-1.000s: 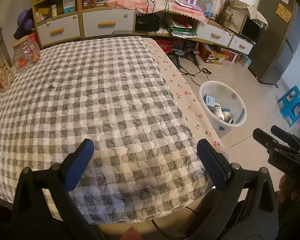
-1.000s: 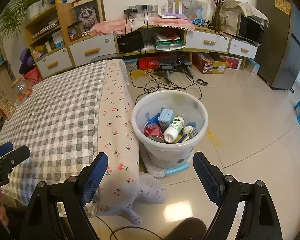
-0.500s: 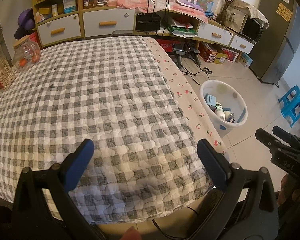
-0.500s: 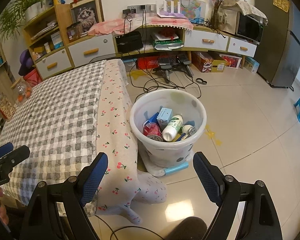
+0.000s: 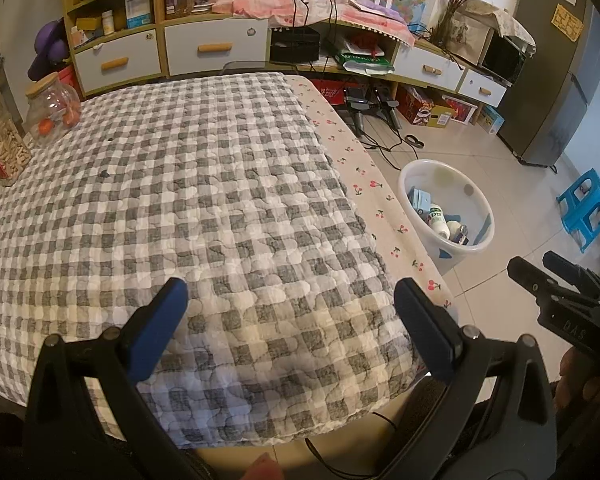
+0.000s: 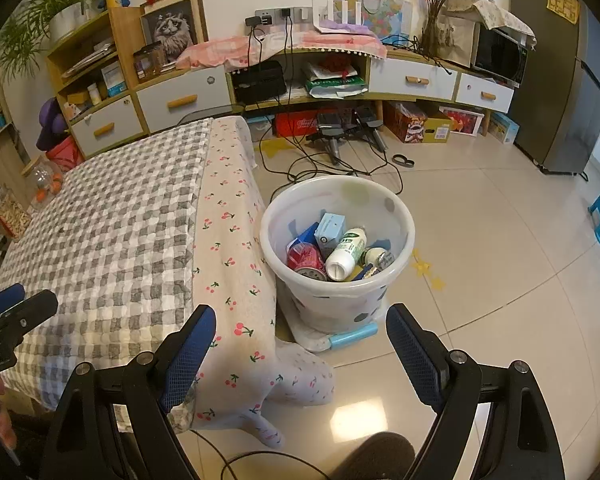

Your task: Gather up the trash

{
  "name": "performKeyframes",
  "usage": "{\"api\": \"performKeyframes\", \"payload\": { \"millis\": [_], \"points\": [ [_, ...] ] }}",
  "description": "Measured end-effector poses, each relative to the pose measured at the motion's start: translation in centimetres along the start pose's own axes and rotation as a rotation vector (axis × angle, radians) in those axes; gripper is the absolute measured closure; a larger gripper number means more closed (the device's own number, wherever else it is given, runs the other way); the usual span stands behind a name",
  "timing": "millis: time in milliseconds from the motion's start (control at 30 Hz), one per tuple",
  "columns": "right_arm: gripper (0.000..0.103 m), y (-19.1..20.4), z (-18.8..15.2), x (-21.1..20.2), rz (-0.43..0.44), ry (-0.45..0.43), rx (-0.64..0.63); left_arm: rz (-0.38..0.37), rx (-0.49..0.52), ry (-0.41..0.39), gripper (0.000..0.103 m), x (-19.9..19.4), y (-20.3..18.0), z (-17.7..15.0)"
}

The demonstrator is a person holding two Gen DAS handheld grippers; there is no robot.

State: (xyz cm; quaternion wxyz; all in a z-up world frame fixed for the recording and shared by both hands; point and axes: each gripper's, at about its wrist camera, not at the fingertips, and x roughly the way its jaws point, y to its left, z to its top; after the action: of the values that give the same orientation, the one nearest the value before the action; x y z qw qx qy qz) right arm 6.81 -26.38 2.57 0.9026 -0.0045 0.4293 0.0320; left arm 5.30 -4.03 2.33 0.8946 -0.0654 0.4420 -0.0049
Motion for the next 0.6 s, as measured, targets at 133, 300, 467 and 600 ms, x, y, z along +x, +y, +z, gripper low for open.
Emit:
{"api": "performKeyframes", "payload": {
  "millis": [133, 300, 467, 600],
  "points": [
    [0.015, 0.03, -0.07, 0.20, -0.003, 0.007, 0.001, 0.000, 0.004, -0.003, 0.001, -0.03, 0.00, -0.02],
    [0.014, 0.01, 0.01, 0.22, -0.005, 0.003, -0.001, 0.002, 0.006, -0.004, 0.001, -0.05, -0.03, -0.02],
    [0.014, -0.06, -0.09, 0.23, -0.006, 0.003, 0.000, 0.004, 0.012, -0.004, 0.001, -0.01, -0.18, -0.02],
    [0.014, -0.15, -0.11, 0.27, -0.009, 0.005, 0.002, 0.003, 0.014, -0.004, 0.001, -0.02, -0.22, -0.04]
  ]
}}
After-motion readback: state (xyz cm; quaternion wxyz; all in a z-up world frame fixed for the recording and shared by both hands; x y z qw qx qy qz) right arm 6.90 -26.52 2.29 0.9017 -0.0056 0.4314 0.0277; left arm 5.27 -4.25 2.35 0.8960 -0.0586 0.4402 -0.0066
